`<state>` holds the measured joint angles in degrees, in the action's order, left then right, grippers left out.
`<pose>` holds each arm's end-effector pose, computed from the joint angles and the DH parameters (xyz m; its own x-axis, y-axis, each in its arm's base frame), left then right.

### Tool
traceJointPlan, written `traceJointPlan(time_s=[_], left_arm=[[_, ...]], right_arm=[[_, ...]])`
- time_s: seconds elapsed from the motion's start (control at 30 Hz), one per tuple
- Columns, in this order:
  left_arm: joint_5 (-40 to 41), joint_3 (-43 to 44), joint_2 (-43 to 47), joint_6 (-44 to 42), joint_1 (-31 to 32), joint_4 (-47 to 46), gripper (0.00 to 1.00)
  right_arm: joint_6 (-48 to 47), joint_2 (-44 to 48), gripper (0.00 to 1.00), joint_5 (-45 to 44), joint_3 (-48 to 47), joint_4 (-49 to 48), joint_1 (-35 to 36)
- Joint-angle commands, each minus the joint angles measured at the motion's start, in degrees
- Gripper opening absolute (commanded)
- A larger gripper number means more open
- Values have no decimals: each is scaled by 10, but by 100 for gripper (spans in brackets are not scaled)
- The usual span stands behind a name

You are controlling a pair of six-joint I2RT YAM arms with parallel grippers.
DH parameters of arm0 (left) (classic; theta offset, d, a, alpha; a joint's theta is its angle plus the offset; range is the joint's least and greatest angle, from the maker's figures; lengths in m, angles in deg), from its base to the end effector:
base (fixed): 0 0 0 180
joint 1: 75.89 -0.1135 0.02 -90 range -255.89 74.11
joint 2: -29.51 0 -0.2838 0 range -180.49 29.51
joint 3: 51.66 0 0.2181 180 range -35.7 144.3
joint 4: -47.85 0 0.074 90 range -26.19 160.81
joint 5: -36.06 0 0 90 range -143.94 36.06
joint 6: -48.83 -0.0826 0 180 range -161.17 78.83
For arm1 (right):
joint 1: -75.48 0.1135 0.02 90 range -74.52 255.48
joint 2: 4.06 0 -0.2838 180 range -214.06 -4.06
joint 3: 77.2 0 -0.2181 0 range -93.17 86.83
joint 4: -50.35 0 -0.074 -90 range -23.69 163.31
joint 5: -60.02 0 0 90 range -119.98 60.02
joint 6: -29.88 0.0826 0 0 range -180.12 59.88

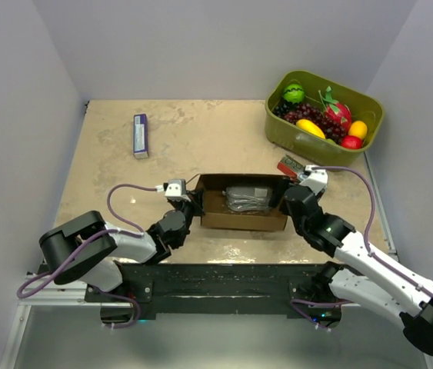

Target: Fold the paper box

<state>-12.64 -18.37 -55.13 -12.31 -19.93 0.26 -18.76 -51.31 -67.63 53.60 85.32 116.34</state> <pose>0.1938 -0.1895 0.2168 -0.1547 -0.4188 -0.8948 0.2046 0.8725 -0.4437 0.1557 0.0680 0.2534 -0.3956 0.3495 -0.8493 0.1743 0.9365 0.3042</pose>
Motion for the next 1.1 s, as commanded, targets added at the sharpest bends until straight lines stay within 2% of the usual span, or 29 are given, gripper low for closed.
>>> traceJointPlan(time_s=[0.0,0.27,0.4,0.7,0.83,0.97,1.07], left_arm=[[57,-1,-29,-34,1,170,0],[57,10,-61,-65,-22,162,0],[56,17,-83,-91,-24,145,0],[46,-1,-111,-88,-24,120,0],[32,-8,-109,-89,-24,113,0],[23,-12,-105,-97,-23,105,0],[17,-11,-93,-103,-23,110,0]], right_arm=[[-6,11,80,60,-54,89,4],[-102,27,89,221,-121,150,4],[-131,28,89,269,-164,190,3],[-252,17,87,477,-261,288,3],[-260,19,86,482,-284,293,3],[-248,8,86,498,-301,229,3],[-251,-12,86,450,-313,242,4]])
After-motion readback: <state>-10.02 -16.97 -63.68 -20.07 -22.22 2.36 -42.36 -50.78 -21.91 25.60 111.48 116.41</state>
